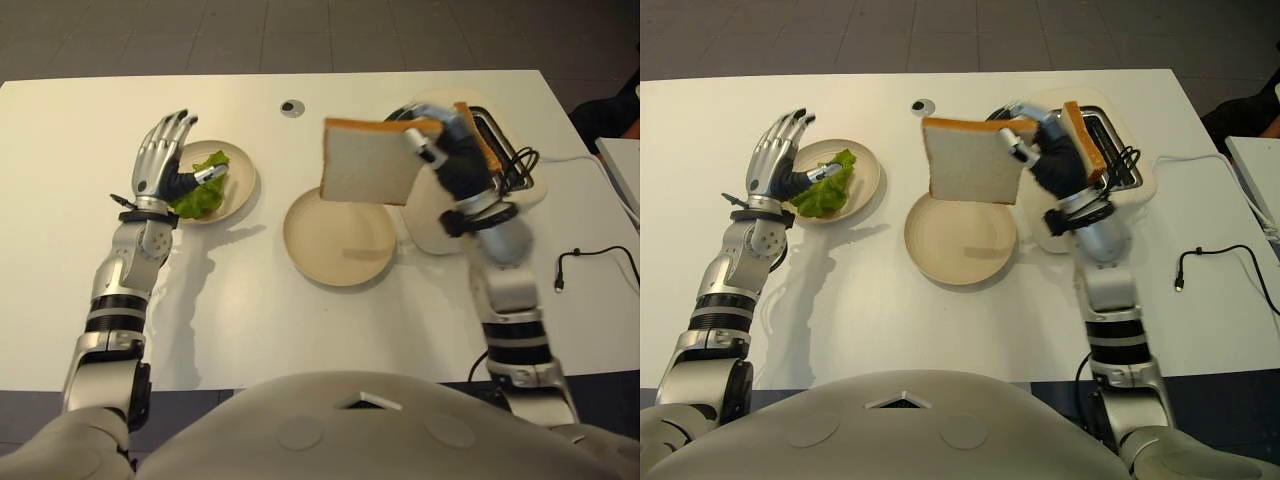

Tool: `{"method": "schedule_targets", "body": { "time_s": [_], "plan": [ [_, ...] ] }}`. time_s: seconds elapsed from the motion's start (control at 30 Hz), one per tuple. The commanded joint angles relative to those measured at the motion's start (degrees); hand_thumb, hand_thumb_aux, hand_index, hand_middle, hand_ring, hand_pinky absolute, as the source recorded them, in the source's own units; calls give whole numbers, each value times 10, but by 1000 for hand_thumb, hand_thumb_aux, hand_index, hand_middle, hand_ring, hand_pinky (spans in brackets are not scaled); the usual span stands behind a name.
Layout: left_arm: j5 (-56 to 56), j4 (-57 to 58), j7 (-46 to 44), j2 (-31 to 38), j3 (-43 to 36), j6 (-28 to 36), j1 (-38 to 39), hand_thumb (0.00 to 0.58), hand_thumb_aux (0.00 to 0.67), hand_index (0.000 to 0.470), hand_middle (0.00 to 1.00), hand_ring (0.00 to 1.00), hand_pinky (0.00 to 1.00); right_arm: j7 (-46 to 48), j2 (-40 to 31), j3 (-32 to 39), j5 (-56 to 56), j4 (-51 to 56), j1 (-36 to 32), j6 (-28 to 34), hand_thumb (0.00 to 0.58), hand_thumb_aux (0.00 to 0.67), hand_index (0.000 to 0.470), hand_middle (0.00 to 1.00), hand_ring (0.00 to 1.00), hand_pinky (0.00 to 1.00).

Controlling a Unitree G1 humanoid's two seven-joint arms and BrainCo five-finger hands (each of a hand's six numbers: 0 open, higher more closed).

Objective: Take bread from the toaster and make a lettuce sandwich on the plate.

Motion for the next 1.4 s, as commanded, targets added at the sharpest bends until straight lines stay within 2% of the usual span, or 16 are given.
{"method": "schedule_targets", "body": {
  "time_s": [0.03, 0.2, 0.27, 0.3, 0.37, 0.63, 0.73, 0.77, 0.8, 0.83, 1.17, 1.2, 1.23, 1.27, 1.3, 1.4],
  "plan": [
    [8, 29, -30, 24, -43, 46, -6, 0, 0, 0, 0, 0, 0, -9, 20, 31, -49, 72, 34, -19, 580, 670, 470, 1000, 1000, 1000],
    [-4, 27, -54, 39, -74, 78, -3, 18, 11, 7, 0, 0, 0, -32, 7, 61, -138, 114, 76, -44, 580, 670, 470, 1000, 1000, 1000],
    [-8, 26, -60, 42, -85, 82, -3, 405, 302, 212, 0, 0, 0, -37, -2, 64, -162, 116, 84, -45, 580, 670, 470, 1000, 1000, 1000],
    [-9, 26, -61, 44, -90, 85, -3, 449, 352, 247, 0, 0, 0, -37, -5, 65, -169, 115, 86, -44, 580, 670, 470, 1000, 1000, 1000],
    [-13, 26, -64, 48, -100, 88, -3, 580, 670, 470, 0, 0, 0, -34, -16, 70, -189, 114, 87, -38, 580, 670, 470, 1000, 1000, 1000],
    [-27, 30, -59, 57, -125, 81, -4, 580, 670, 470, 0, 0, 0, -9, -29, 104, -208, 75, 100, -45, 580, 670, 470, 1000, 1000, 1000],
    [-38, 27, -50, 57, -126, 75, -4, 580, 670, 470, 0, 0, 0, 3, -33, 108, -197, 45, 107, -56, 468, 376, 264, 1000, 1000, 1000],
    [-40, 25, -45, 57, -125, 77, -4, 580, 670, 470, 0, 0, 0, 8, -36, 110, -195, 37, 109, -61, 349, 247, 173, 1000, 1000, 1000],
    [-41, 24, -41, 57, -124, 80, -4, 512, 441, 310, 0, 0, 0, 13, -38, 111, -193, 33, 111, -67, 0, 0, 0, 1000, 1000, 1000],
    [-41, 23, -37, 56, -124, 84, -4, 5, 3, 2, 0, 0, 0, 16, -40, 111, -193, 30, 113, -71, 0, 0, 0, 1000, 1000, 1000],
    [-24, 81, -14, 49, -171, 111, -24, 0, 0, 0, 0, 0, 0, 37, -45, 113, -178, 16, 123, -76, 0, 0, 0, 996, 996, 996],
    [-23, 88, -14, 48, -178, 109, -27, 45, 26, 18, 0, 0, 0, 39, -45, 113, -175, 13, 124, -75, 0, 0, 0, 996, 996, 996],
    [-24, 96, -13, 47, -184, 106, -30, 340, 239, 168, 0, 0, 0, 41, -44, 113, -173, 11, 124, -75, 0, 0, 0, 1000, 1000, 1000],
    [-24, 104, -12, 46, -190, 104, -33, 498, 418, 293, 0, 0, 0, 42, -44, 112, -172, 10, 124, -75, 0, 0, 0, 996, 996, 996],
    [-26, 110, -10, 45, -195, 100, -35, 580, 670, 470, 0, 0, 0, 43, -44, 111, -171, 9, 124, -74, 0, 0, 0, 996, 996, 996],
    [-38, 111, 7, 46, -197, 79, -39, 580, 670, 470, 0, 0, 0, 45, -43, 110, -170, 9, 124, -75, 0, 0, 0, 996, 996, 996]
  ]
}}
